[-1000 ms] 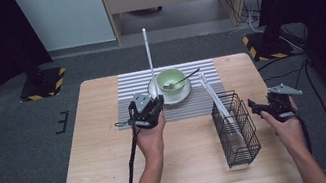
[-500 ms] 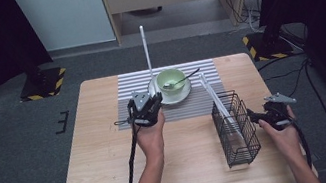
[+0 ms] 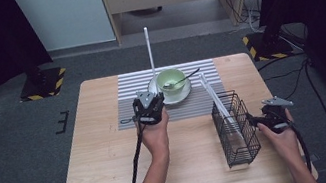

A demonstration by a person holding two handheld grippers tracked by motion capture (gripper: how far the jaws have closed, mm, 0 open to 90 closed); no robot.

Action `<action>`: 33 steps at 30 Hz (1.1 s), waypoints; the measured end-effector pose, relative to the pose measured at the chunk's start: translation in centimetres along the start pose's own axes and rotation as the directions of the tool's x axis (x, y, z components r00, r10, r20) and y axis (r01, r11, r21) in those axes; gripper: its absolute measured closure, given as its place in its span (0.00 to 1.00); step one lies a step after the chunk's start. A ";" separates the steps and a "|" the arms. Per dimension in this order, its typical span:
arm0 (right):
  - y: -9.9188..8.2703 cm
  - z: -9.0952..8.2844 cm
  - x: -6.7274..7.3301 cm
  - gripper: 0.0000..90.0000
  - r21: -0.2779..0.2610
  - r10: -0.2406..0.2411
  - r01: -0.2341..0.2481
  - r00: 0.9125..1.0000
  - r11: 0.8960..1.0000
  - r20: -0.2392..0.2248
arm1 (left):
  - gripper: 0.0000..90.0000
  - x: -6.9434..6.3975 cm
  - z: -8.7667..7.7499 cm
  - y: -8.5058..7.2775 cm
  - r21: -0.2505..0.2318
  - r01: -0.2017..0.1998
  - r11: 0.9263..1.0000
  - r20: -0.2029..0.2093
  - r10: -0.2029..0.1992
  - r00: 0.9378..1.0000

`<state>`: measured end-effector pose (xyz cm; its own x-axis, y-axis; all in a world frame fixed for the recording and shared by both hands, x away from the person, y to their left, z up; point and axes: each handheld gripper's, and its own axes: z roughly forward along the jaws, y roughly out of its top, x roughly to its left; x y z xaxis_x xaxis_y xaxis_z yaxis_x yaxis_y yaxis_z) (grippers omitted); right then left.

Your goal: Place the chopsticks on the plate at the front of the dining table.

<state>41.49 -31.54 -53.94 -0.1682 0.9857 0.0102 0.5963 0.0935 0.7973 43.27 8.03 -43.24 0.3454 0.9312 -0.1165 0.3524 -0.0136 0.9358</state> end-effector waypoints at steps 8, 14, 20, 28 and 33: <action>-0.3 0.4 0.0 0.16 0.017 -0.004 0.004 1.000 1.000 0.002 | 0.96 0.2 0.7 -0.4 0.013 -0.028 1.000 -0.028 0.028 0.999; -0.5 0.7 0.1 0.15 0.044 -0.014 0.014 1.000 0.999 0.001 | 0.96 0.3 1.1 -0.6 0.018 -0.023 1.000 -0.048 0.024 0.999; -0.6 0.8 0.1 0.15 0.063 -0.018 0.018 1.000 0.998 0.003 | 0.96 0.1 1.6 -0.8 0.022 -0.011 1.000 -0.060 0.013 0.998; -0.7 0.9 0.2 0.15 0.073 -0.038 0.038 0.999 0.997 0.001 | 0.96 -0.1 2.0 -0.9 0.022 -0.041 0.999 -0.077 0.043 0.996; -0.7 0.9 0.1 0.15 0.075 -0.031 0.031 1.000 0.997 -0.002 | 0.96 -0.1 2.1 -0.9 0.023 -0.025 0.999 -0.077 0.027 0.997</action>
<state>41.79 -31.33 -55.06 -0.1884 0.9820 -0.0135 0.6480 0.1347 0.7497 44.78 7.21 -44.78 0.2865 0.9559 -0.0650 0.3633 -0.0456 0.9306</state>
